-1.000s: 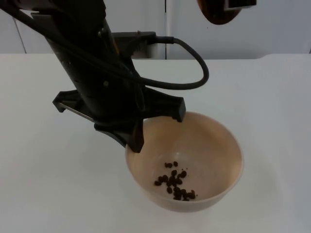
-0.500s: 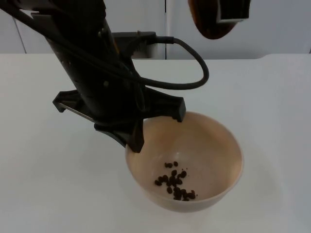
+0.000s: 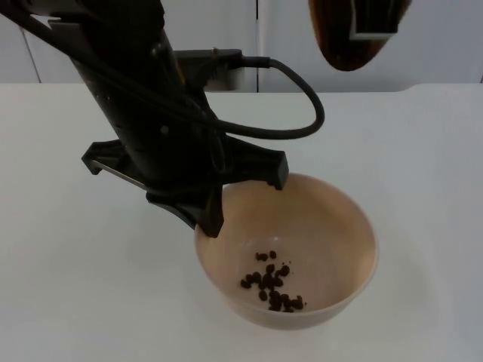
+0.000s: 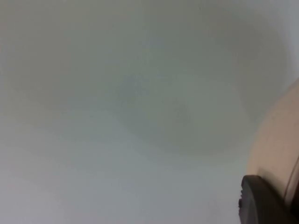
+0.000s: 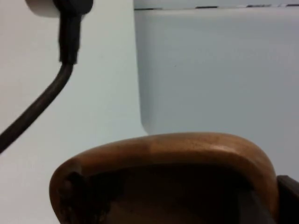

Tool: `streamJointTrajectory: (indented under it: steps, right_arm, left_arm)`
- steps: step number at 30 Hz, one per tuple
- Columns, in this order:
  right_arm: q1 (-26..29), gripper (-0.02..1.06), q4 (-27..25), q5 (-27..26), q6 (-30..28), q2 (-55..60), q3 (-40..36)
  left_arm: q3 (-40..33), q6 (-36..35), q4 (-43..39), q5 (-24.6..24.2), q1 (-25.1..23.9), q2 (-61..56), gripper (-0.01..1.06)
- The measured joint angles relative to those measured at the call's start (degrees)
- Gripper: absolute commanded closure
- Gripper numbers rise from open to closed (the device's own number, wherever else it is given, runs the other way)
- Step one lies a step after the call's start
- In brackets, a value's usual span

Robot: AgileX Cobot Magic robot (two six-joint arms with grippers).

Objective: Pick up the bowl with the left hand and pour the coffee beans from the cup into the bowl with the right hand.

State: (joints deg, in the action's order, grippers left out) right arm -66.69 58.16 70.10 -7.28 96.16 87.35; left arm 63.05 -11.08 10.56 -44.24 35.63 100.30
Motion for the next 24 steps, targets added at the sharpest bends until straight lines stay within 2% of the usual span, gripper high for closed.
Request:
streamJointTrajectory:
  steps: [11, 22, 24]
  right_arm:
    - [0.8, 1.04, -7.0, 0.0, 1.5, 0.0, 0.0]
    - [7.5, 1.04, -17.6, 0.0, 2.1, 0.0, 0.0]
    - [9.5, 1.04, -21.6, 0.0, 2.1, -0.3, 0.0]
  left_arm:
    - [0.0, 0.0, 0.0, 0.0, 0.0, 0.0, 1.05]
    - [0.0, 0.0, -0.3, 0.1, 0.0, 0.0, 1.05]
    - [0.0, 0.0, -0.4, 0.1, 0.0, 0.0, 1.05]
